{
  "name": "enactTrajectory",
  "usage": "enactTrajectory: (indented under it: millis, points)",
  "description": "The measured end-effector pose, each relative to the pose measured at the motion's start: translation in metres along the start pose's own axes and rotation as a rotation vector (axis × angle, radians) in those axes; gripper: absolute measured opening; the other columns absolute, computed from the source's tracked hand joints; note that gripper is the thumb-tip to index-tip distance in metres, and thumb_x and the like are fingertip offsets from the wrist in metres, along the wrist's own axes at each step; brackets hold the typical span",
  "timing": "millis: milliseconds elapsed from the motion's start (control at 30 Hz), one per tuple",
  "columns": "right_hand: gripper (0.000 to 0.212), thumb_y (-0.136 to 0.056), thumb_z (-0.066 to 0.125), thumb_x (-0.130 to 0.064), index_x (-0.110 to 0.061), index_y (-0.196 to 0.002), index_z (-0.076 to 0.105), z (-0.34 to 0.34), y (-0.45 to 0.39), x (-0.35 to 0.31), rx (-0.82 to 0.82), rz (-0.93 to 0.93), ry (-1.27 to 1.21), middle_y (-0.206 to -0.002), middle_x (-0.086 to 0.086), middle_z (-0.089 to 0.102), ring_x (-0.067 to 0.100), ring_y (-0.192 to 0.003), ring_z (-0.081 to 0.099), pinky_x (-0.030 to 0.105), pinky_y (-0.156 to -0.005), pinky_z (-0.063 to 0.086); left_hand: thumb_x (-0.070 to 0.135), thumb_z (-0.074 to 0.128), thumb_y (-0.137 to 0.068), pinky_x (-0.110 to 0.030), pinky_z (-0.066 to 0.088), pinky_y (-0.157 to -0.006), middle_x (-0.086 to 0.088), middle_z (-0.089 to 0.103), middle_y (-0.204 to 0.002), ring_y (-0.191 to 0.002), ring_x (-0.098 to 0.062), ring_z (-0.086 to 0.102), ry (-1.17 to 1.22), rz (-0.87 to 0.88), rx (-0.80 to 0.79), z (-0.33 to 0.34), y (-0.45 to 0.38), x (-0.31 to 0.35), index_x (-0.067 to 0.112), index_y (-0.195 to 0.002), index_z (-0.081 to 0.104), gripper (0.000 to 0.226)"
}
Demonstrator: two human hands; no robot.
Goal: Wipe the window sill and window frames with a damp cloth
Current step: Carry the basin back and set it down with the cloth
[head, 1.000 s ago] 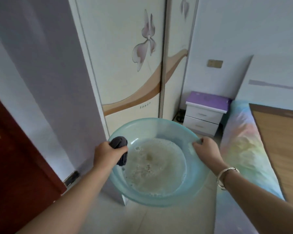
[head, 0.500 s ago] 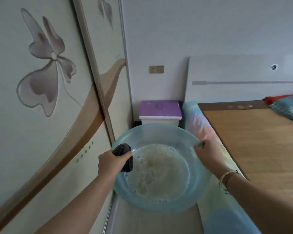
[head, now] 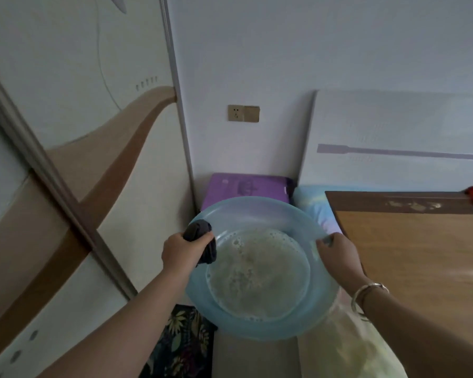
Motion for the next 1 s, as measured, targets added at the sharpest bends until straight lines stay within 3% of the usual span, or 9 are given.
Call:
enactTrajectory:
  millis: [133, 233, 500, 700, 867, 1000]
  points:
    - [0.021, -0.09, 0.054, -0.018, 0.001, -0.092, 0.062, 0.028, -0.12, -0.008, 0.017, 0.022, -0.014, -0.085, 0.014, 0.063, 0.034, -0.087, 0.06, 0.029, -0.071, 0.039, 0.038, 0.078, -0.073, -0.035, 0.052, -0.066, -0.013, 0.068, -0.08, -0.074, -0.028, 0.065, 0.089, -0.058, 0.002, 0.065, -0.105, 0.027, 0.005, -0.093, 0.07, 0.04]
    - [0.019, -0.092, 0.053, -0.021, -0.003, -0.092, 0.061, 0.049, -0.193, -0.01, 0.044, 0.051, -0.02, -0.083, 0.01, 0.06, 0.032, -0.086, 0.06, 0.03, -0.071, 0.041, 0.037, 0.078, -0.074, -0.039, 0.055, -0.071, -0.015, 0.069, -0.084, -0.078, -0.03, 0.066, 0.059, -0.064, -0.037, 0.108, -0.174, 0.044, 0.008, -0.092, 0.068, 0.036]
    - [0.015, -0.092, 0.055, -0.023, -0.008, -0.095, 0.054, 0.126, -0.392, -0.016, 0.071, 0.106, -0.077, -0.078, 0.002, 0.055, 0.024, -0.078, 0.051, 0.03, -0.07, 0.036, 0.033, 0.077, -0.076, -0.032, 0.046, -0.064, -0.012, 0.064, -0.077, -0.07, -0.026, 0.06, 0.026, -0.109, -0.046, 0.211, -0.366, 0.073, 0.006, -0.087, 0.068, 0.03]
    - [0.019, -0.092, 0.053, -0.026, -0.007, -0.096, 0.054, 0.192, -0.526, 0.008, 0.01, 0.12, -0.042, -0.088, 0.012, 0.062, 0.035, -0.087, 0.059, 0.038, -0.074, 0.047, 0.03, 0.078, -0.077, -0.039, 0.055, -0.075, -0.011, 0.066, -0.083, -0.078, -0.027, 0.064, -0.014, -0.124, -0.051, 0.298, -0.488, 0.059, 0.01, -0.091, 0.064, 0.028]
    - [0.019, -0.095, 0.05, -0.024, -0.005, -0.095, 0.051, 0.248, -0.615, 0.039, -0.093, 0.097, 0.019, -0.09, 0.013, 0.058, 0.032, -0.08, 0.055, 0.032, -0.067, 0.037, 0.023, 0.074, -0.082, -0.033, 0.049, -0.074, -0.008, 0.06, -0.088, -0.08, -0.024, 0.057, -0.003, -0.133, -0.014, 0.365, -0.568, 0.033, 0.01, -0.093, 0.059, 0.022]
    - [0.026, -0.094, 0.052, -0.023, 0.002, -0.1, 0.053, 0.275, -0.652, 0.06, -0.103, 0.118, 0.09, -0.1, 0.025, 0.061, 0.042, -0.093, 0.057, 0.036, -0.072, 0.038, 0.031, 0.072, -0.082, -0.034, 0.051, -0.072, -0.011, 0.064, -0.088, -0.08, -0.025, 0.061, -0.032, -0.194, -0.065, 0.399, -0.599, 0.004, 0.007, -0.096, 0.063, 0.029]
Point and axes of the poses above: each hand's wrist, its own y-axis away from the middle knuckle, its own z-axis out of the palm, x = y × z, the point moved 3 cm from there along -y, towards the middle knuckle
